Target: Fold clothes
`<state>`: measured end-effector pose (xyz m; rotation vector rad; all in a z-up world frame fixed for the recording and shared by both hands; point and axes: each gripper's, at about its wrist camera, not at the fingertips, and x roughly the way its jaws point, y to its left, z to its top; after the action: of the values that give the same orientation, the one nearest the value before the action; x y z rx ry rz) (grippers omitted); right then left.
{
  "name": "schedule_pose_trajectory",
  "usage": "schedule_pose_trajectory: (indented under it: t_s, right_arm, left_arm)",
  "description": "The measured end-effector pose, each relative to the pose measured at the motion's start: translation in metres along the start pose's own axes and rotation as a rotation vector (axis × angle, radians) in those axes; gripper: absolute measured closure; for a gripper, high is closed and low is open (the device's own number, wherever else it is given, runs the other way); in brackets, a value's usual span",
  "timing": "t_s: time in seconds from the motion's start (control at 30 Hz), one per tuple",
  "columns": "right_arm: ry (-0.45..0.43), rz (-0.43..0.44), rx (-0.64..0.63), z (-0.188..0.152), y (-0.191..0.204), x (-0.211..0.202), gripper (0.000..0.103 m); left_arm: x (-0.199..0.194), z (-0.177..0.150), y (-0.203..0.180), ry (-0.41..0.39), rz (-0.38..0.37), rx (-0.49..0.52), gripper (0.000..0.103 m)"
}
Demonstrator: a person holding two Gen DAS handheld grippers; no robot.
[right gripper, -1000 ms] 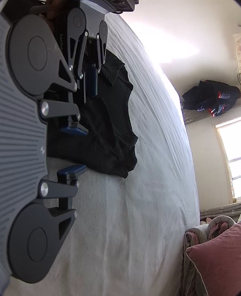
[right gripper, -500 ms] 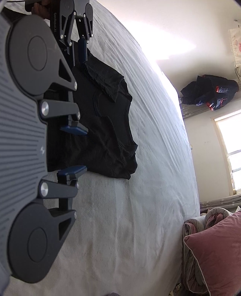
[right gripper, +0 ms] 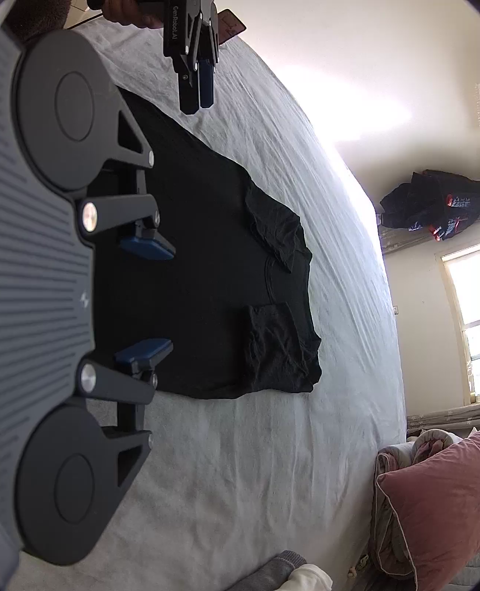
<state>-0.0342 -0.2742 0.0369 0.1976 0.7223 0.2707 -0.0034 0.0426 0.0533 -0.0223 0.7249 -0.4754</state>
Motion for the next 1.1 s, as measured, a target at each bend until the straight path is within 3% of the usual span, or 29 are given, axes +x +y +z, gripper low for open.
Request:
schedule_pose_trajectory:
  t_s: [0.17, 0.5, 0.8, 1.1]
  right_arm:
    - [0.026, -0.022, 0.008, -0.029, 0.008, -0.021, 0.049]
    - [0.065, -0.053, 0.085, -0.078, 0.004, -0.062, 0.049]
    - [0.153, -0.085, 0.142, -0.119, 0.0, -0.081, 0.049]
    - [0.175, -0.089, 0.2, -0.138, -0.004, -0.09, 0.049]
  left_arm:
    - [-0.031, -0.034, 0.018, 0.037, 0.025, -0.118, 0.045]
    - [-0.07, -0.099, 0.038, 0.118, 0.075, -0.207, 0.045]
    - [-0.089, -0.133, 0.051, 0.147, 0.051, -0.272, 0.045]
    - [-0.091, -0.153, 0.053, 0.134, 0.021, -0.293, 0.045]
